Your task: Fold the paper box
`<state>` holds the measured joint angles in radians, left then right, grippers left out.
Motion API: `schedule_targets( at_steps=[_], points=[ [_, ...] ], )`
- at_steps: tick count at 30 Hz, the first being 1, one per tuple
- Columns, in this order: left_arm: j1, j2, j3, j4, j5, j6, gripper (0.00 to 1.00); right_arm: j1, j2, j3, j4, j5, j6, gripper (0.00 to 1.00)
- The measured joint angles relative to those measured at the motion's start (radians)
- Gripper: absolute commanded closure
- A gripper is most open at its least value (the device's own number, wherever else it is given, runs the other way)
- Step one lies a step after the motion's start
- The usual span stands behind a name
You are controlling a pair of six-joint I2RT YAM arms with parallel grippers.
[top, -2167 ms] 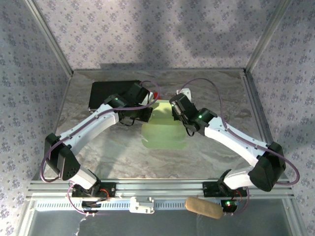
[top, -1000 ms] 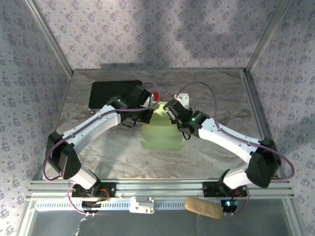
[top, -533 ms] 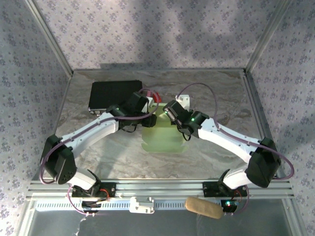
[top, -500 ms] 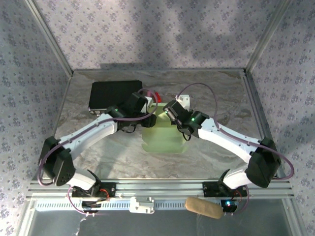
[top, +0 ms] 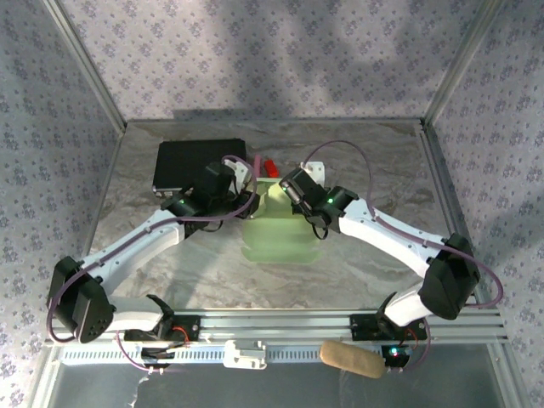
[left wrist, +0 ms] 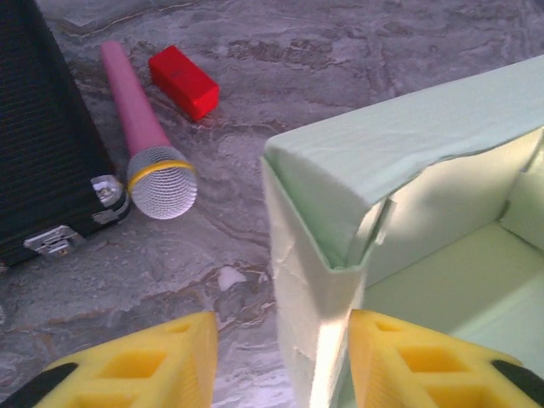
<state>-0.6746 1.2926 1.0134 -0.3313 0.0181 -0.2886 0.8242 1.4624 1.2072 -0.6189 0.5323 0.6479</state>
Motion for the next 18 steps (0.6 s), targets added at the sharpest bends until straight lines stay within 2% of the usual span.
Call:
schedule_targets(
  at_steps=[5,9,13,14,18],
  points=[
    [0.011,0.029,-0.002,0.044,0.019,0.019,0.7,-0.002,0.003,0.002,0.0,-0.014,0.0,1.0],
    [-0.01,0.079,0.009,0.054,0.005,0.026,0.71,-0.002,0.016,0.008,-0.003,-0.014,0.0,1.0],
    [-0.049,0.116,0.022,0.055,-0.074,0.026,0.67,0.002,0.029,0.012,-0.011,-0.014,0.005,1.0],
    [-0.057,0.119,0.024,0.056,-0.098,0.026,0.7,0.003,0.033,0.016,-0.015,-0.014,0.009,1.0],
    [-0.085,0.124,0.024,0.066,-0.197,0.015,0.92,0.008,0.042,0.032,-0.035,-0.01,0.023,1.0]
  ],
)
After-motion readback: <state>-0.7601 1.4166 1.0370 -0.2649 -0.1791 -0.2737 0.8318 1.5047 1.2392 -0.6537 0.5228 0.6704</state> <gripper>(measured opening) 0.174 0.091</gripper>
